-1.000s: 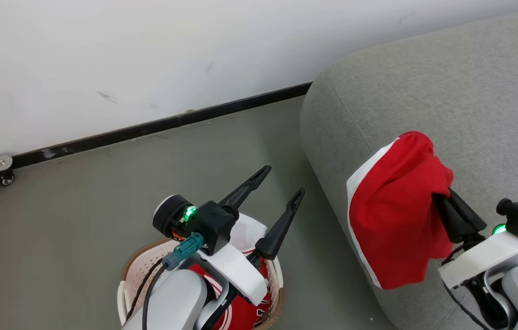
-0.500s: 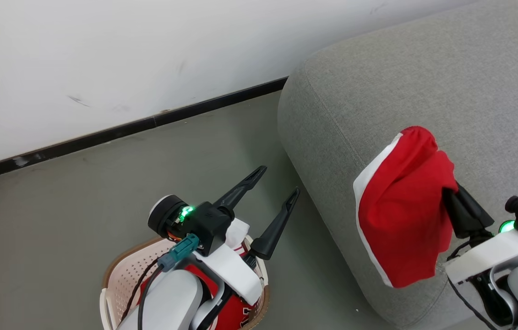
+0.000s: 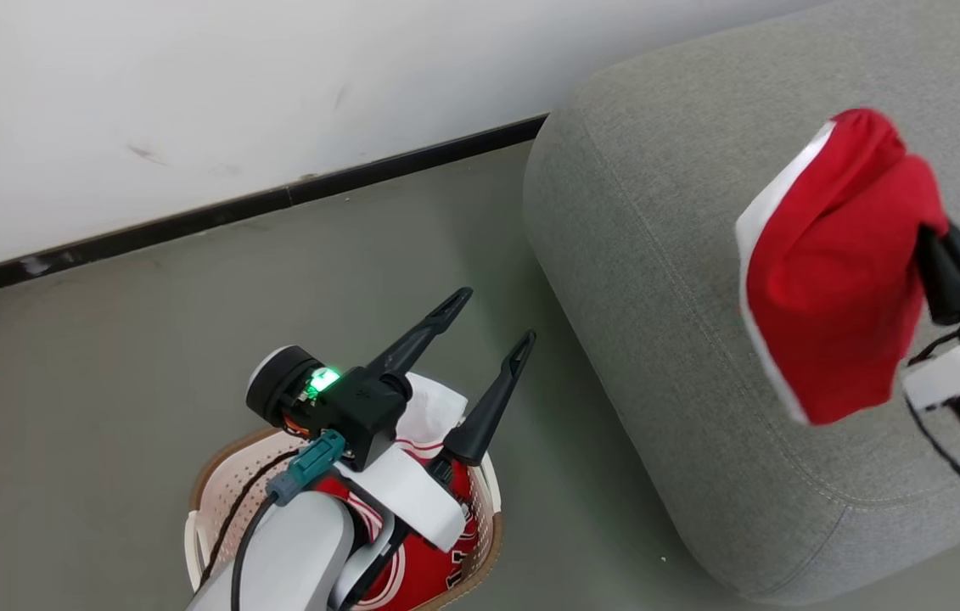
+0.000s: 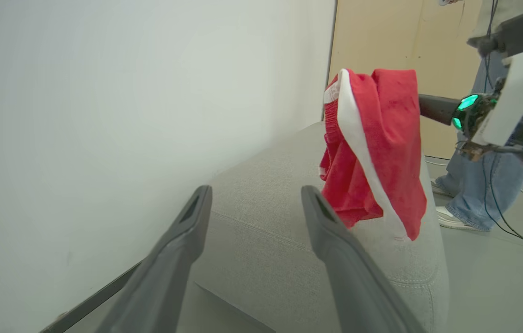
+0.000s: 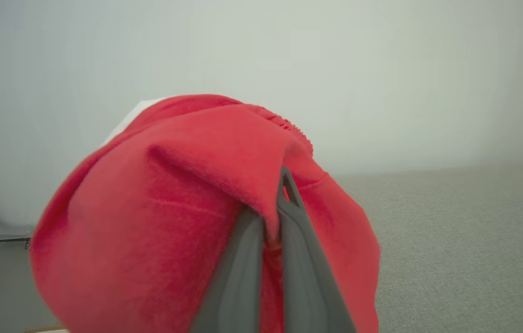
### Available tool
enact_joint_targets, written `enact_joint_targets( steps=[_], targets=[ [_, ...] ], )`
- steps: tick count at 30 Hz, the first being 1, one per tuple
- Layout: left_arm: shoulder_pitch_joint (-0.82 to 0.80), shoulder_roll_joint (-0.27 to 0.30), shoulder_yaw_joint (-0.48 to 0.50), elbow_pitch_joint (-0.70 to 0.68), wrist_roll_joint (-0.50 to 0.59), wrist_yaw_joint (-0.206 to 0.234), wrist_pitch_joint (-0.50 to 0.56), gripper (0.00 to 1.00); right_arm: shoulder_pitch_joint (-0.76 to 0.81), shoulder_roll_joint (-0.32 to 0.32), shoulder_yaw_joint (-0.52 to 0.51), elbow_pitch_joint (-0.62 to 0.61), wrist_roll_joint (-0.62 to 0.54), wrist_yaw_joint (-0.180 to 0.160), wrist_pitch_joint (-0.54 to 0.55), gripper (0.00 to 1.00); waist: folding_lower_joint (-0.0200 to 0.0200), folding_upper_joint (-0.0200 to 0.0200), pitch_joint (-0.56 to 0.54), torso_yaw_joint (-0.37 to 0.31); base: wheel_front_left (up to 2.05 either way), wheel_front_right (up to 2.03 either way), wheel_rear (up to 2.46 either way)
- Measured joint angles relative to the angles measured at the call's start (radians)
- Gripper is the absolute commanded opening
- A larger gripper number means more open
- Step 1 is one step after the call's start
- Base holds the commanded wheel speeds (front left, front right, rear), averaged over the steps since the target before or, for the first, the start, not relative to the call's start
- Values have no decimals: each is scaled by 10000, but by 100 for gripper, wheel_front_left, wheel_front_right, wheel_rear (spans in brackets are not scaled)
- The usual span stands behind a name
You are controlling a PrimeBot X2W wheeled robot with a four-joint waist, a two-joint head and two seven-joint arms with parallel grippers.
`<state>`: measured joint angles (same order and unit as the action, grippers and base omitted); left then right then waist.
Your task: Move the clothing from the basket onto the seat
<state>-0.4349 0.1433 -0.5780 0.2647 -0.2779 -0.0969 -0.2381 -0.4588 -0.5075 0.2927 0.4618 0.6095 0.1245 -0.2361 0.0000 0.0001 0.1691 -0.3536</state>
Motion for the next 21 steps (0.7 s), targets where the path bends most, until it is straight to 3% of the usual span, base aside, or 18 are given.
enact_joint_targets(
  steps=[21],
  targets=[
    [-247, 395, 96, -1304, 360, 265, 280, 100, -2844, -997, -1605, 2040, 357, 0, 911, 0, 0, 0, 1163, 449, 0, 0, 0]
  ],
)
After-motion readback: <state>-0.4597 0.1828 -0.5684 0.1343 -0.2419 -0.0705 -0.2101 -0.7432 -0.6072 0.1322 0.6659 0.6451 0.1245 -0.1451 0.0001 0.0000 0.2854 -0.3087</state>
